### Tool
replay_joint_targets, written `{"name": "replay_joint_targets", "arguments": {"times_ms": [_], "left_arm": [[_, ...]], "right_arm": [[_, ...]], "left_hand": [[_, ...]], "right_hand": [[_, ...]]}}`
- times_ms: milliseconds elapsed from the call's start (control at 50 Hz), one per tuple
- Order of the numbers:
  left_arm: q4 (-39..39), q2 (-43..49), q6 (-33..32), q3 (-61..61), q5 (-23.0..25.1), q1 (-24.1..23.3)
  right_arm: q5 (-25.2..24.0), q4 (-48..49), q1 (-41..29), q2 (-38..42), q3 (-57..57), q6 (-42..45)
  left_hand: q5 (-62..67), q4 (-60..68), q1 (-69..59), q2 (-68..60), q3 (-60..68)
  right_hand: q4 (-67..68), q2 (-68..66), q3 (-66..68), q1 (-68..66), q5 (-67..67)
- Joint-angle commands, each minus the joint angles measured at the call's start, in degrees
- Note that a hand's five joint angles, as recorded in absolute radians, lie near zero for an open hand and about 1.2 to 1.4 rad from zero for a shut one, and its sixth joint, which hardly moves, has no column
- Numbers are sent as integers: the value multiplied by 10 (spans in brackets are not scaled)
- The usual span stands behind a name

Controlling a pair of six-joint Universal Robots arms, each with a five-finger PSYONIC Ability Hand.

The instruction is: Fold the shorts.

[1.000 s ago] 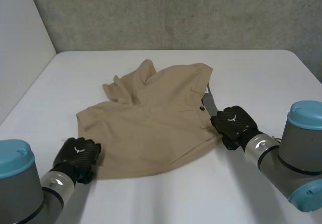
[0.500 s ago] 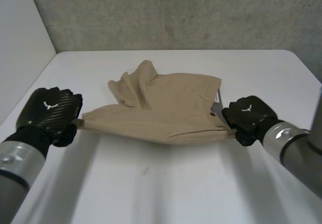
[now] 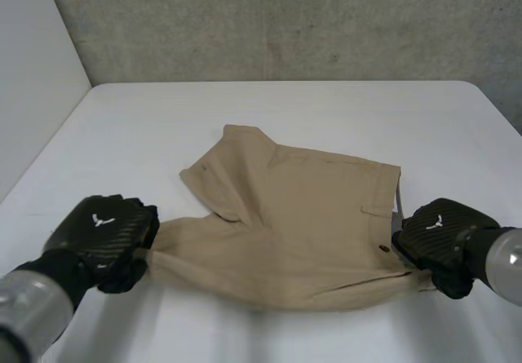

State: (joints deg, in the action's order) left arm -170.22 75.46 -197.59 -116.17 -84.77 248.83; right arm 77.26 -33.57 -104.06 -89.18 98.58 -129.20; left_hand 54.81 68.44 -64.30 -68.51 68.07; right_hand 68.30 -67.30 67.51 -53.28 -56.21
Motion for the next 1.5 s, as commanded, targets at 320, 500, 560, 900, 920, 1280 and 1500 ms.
{"name": "replay_joint_targets", "arguments": {"times_ms": [320,500,560,900,920,1280,1500], "left_arm": [[-168,344,-39,382,-81,-19],[-310,315,-39,626,-156,-48],[-324,276,-38,619,-160,-57],[-332,215,17,202,-152,-53],[-332,216,19,185,-151,-52],[-254,255,19,57,-141,-54],[-58,153,9,42,-139,-61]], "right_arm": [[14,217,-29,167,-214,-106],[67,455,-48,121,-362,-208],[69,487,-48,96,-361,-221],[49,447,-49,146,-185,-220],[44,445,-50,166,-169,-218],[43,345,-50,199,-67,-171],[36,183,-48,146,-45,-121]], "left_hand": [[152,116,-157,-115,119],[152,116,-157,-115,119],[152,116,-157,-115,119],[152,116,-157,-115,119],[152,116,-157,-115,119],[152,116,-157,-115,119],[152,116,-157,-115,119]], "right_hand": [[117,-127,125,-267,-138],[117,-127,125,-267,-138],[117,-127,125,-267,-138],[117,-127,125,-267,-138],[117,-127,125,-267,-138],[117,-127,125,-267,-138],[117,-127,125,-267,-138]]}}
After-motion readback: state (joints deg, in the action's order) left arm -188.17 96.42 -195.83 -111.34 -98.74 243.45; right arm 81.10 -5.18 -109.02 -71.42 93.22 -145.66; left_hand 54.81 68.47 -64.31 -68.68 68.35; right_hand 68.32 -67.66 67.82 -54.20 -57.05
